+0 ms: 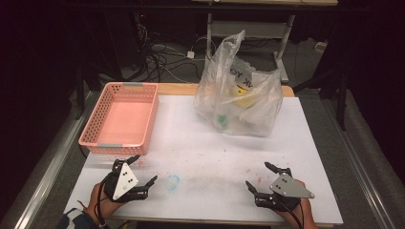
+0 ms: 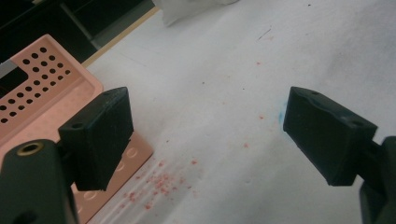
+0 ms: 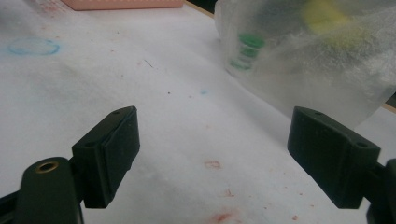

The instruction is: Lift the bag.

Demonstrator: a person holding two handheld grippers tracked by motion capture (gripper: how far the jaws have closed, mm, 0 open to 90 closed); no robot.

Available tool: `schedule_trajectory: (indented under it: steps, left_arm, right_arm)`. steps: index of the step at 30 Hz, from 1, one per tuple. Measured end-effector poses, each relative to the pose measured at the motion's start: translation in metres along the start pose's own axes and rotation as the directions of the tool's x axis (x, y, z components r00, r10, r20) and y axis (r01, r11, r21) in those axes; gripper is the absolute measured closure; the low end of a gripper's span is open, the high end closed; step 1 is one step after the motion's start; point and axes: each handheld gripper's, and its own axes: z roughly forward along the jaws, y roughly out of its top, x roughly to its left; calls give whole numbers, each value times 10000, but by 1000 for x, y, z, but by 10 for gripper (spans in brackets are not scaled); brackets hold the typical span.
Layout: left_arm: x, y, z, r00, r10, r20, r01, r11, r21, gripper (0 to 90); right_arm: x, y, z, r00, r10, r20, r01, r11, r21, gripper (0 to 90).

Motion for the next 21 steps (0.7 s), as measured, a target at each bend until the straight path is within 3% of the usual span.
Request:
schedule_trajectory:
  steps: [13,21]
  left_arm:
    - [0,-1,2,9998,178,122,-179,9997,137,158]
    - [3,-1,4,9999,-18,123,17,9999,126,158]
  right_arm:
    - [0,2,-4,9997,-106,209,108,9999,-67,178]
    - [-2,0,0,9998,-63,172,63,10000,39,178]
